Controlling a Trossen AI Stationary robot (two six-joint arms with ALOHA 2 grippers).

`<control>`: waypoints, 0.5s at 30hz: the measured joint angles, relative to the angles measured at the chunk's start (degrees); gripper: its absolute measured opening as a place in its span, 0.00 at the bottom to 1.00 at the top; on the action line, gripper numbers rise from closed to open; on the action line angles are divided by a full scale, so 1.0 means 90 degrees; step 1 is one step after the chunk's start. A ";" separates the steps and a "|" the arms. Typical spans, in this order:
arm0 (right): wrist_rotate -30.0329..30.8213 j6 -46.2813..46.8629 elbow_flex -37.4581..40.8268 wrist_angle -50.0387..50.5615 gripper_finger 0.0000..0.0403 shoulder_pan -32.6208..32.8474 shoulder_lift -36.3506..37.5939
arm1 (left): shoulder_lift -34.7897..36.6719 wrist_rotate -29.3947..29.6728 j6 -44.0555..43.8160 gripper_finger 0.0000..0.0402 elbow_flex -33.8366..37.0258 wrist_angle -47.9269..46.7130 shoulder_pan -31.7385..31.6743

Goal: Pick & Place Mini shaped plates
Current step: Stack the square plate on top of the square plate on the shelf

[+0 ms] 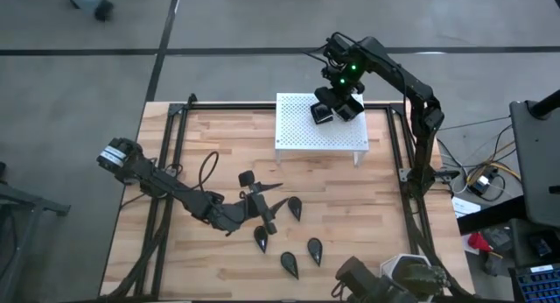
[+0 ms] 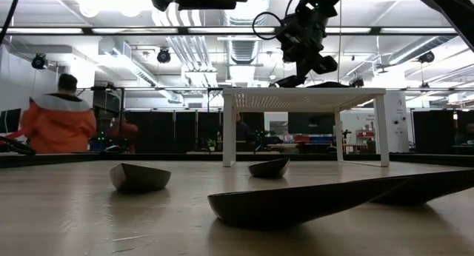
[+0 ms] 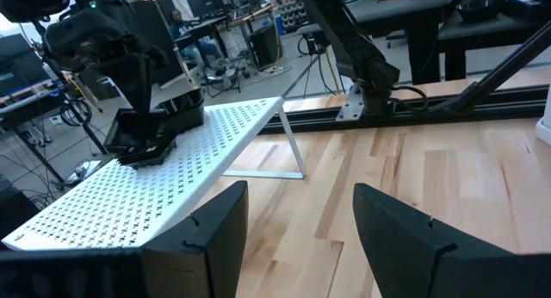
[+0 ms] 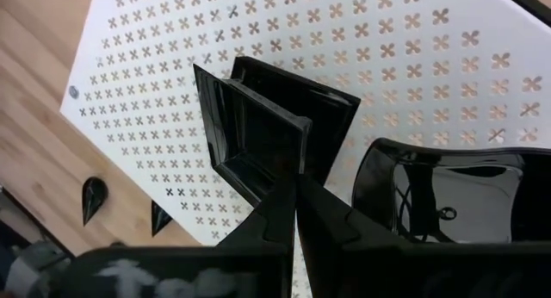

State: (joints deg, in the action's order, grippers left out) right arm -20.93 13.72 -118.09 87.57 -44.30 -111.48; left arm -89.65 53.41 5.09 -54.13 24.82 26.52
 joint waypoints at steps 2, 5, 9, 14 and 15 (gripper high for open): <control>0.0000 -0.0005 0.0001 -0.0015 0.02 0.0001 0.0000 | 0.0000 0.0000 0.0001 0.51 0.0000 0.0000 0.0000; 0.0000 -0.0068 0.0001 -0.0071 0.02 0.0001 0.0000 | 0.0000 0.0000 0.0003 0.51 0.0000 0.0000 0.0000; 0.0229 -0.0070 0.0000 -0.0117 0.02 0.0001 0.0000 | 0.0000 0.0000 0.0003 0.51 0.0000 0.0000 0.0000; 0.0250 -0.0068 0.0001 -0.0111 0.07 0.0001 -0.0002 | 0.0000 0.0000 0.0010 0.51 0.0000 -0.0001 0.0000; 0.0252 -0.0068 0.0001 -0.0112 0.09 0.0004 -0.0002 | 0.0000 0.0001 0.0011 0.51 0.0000 -0.0002 0.0000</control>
State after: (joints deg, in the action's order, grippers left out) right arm -18.66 13.10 -118.08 86.56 -44.26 -111.50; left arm -89.65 53.41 5.19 -54.13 24.80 26.52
